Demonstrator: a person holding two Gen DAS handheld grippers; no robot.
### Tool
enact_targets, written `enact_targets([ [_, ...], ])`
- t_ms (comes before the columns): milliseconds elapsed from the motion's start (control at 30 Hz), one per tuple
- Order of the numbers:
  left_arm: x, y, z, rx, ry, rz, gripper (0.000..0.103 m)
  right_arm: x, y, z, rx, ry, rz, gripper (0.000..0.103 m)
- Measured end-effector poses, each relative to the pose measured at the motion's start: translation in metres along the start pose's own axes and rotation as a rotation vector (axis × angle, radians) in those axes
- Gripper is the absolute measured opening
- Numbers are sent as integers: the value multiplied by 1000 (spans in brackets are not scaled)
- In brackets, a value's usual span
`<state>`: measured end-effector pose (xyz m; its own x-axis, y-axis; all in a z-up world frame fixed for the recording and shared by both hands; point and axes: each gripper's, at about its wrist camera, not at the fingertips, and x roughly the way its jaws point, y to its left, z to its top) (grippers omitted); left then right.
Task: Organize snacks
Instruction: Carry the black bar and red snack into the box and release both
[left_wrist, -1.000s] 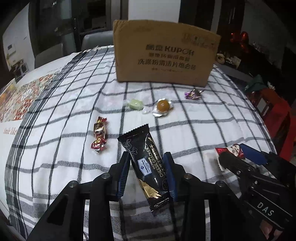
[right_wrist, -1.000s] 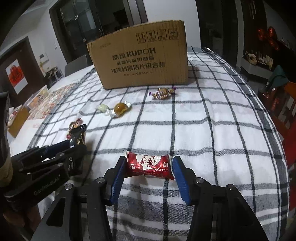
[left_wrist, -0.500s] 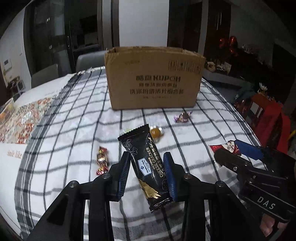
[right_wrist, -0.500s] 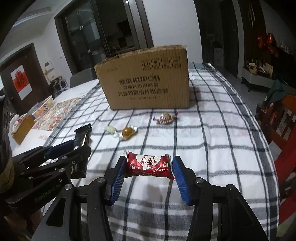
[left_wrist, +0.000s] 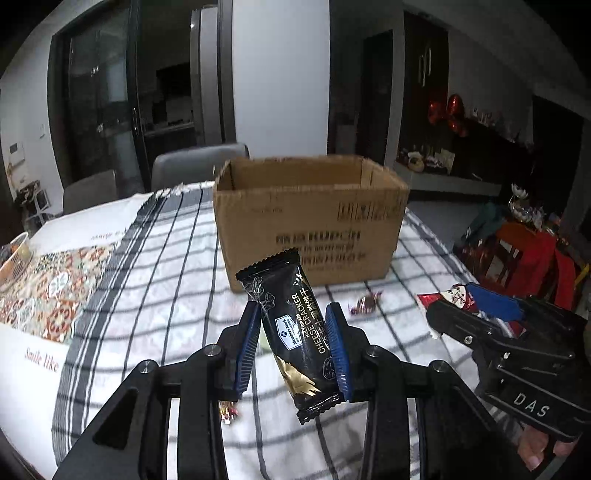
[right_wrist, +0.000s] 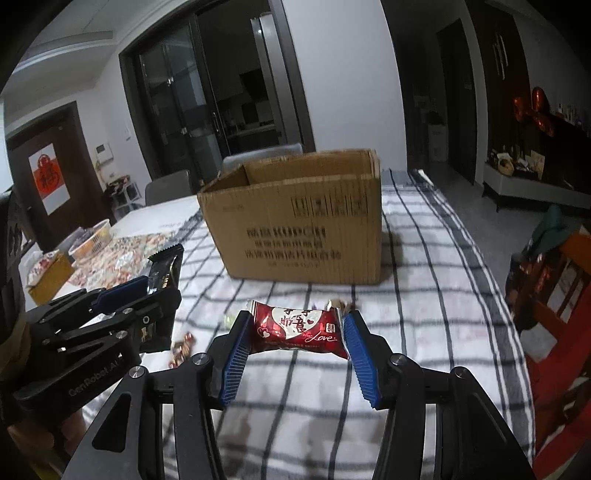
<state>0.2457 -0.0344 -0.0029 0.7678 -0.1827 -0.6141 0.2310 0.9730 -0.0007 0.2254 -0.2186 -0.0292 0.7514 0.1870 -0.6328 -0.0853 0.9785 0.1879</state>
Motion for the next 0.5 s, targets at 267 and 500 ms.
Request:
enact_targets([
  [267, 1, 2, 32, 12, -45, -10, 36, 3, -2, 28, 10, -41, 5, 52],
  [500, 4, 8, 57, 12, -58, -27, 36, 6, -5, 60, -1, -82, 6, 52],
])
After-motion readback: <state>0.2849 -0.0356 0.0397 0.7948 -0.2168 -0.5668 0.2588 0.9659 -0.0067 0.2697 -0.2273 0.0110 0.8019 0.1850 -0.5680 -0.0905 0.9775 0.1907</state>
